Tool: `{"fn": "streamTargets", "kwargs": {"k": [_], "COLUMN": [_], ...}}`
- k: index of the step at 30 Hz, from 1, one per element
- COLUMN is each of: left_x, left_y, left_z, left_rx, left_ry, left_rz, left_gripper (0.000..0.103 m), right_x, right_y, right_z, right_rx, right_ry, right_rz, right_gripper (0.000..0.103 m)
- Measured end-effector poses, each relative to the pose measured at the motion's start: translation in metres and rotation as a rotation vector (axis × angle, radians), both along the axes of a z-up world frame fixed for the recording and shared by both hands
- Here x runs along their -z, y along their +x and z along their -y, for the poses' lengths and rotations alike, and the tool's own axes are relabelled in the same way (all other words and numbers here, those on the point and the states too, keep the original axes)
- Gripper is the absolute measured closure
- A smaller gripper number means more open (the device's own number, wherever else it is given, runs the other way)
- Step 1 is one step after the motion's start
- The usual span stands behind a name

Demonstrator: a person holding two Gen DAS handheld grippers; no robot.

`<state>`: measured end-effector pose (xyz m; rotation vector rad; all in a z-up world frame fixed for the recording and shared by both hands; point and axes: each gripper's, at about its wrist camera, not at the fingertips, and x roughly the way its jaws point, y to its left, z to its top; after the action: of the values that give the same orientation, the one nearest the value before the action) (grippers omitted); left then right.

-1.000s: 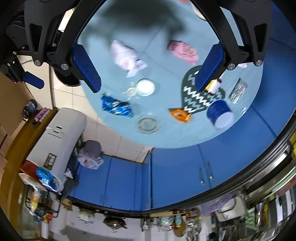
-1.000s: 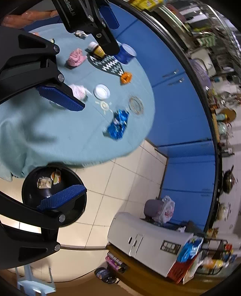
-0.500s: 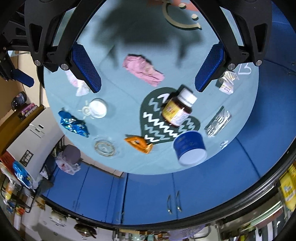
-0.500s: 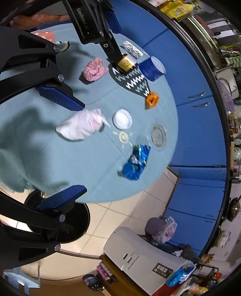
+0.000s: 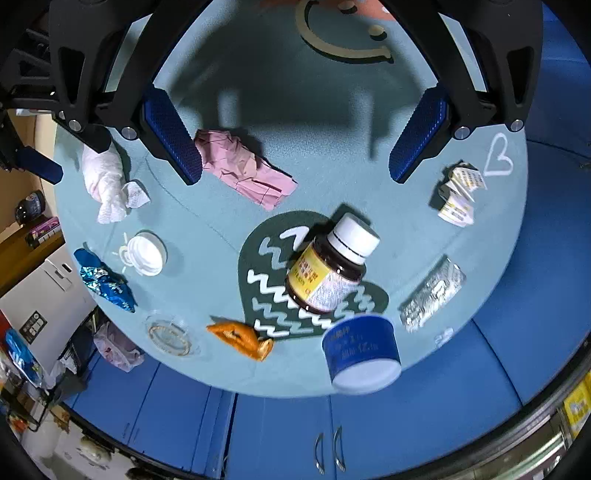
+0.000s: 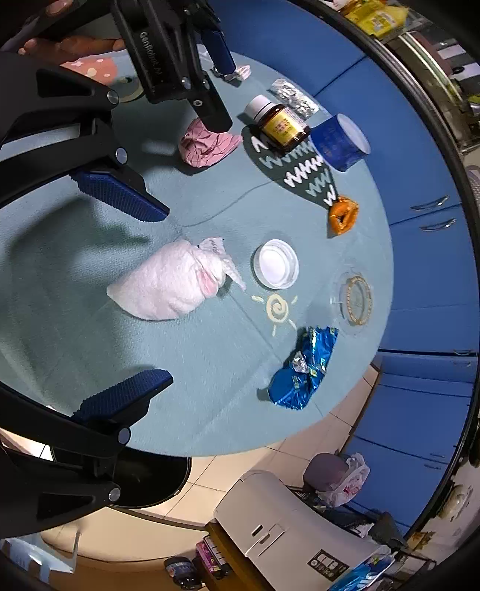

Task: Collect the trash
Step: 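Move both open tools back over the table, then grasp the white tissue bundle with the right tool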

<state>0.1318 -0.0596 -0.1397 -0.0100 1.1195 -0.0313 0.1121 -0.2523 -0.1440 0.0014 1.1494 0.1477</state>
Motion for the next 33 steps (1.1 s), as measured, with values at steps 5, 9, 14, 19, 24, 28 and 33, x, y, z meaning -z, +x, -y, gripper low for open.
{"fn": "streamTargets", "kwargs": {"k": [5,9,14,19,24,28,33], "left_x": [0.005,0.01,0.017,0.014,0.012,0.011,0.006], "left_y": [0.003,0.006,0.01,0.008,0.007,0.005,0.003], "left_z": [0.006,0.015,0.012,0.013,0.022,0.026,0.021], "left_rx": [0.023,0.031,0.019,0.037,0.071,0.084,0.065], "left_ry": [-0.008,0.025,0.015,-0.001,-0.021,-0.022,-0.032], "left_rz": [-0.016,-0.025,-0.06,-0.058,-0.058,-0.046,-0.021], "left_gripper": [0.003,0.004,0.011,0.036,0.057,0.07,0.102], "right_x": [0.003,0.007,0.007,0.008,0.014,0.017,0.013], "right_y": [0.004,0.008,0.01,0.012,0.011,0.008,0.002], "right_z": [-0.005,-0.007,-0.01,-0.011,-0.015,-0.014,-0.016], "right_rx": [-0.019,-0.025,-0.048,-0.062,-0.094,-0.104,-0.137], "right_ry": [-0.005,-0.012,-0.038,-0.039,-0.042,-0.027,0.004], "right_rz": [-0.004,-0.011,-0.003,-0.005,-0.028,-0.031,-0.007], "right_gripper": [0.023,0.023,0.023,0.025,0.06,0.078,0.089]}}
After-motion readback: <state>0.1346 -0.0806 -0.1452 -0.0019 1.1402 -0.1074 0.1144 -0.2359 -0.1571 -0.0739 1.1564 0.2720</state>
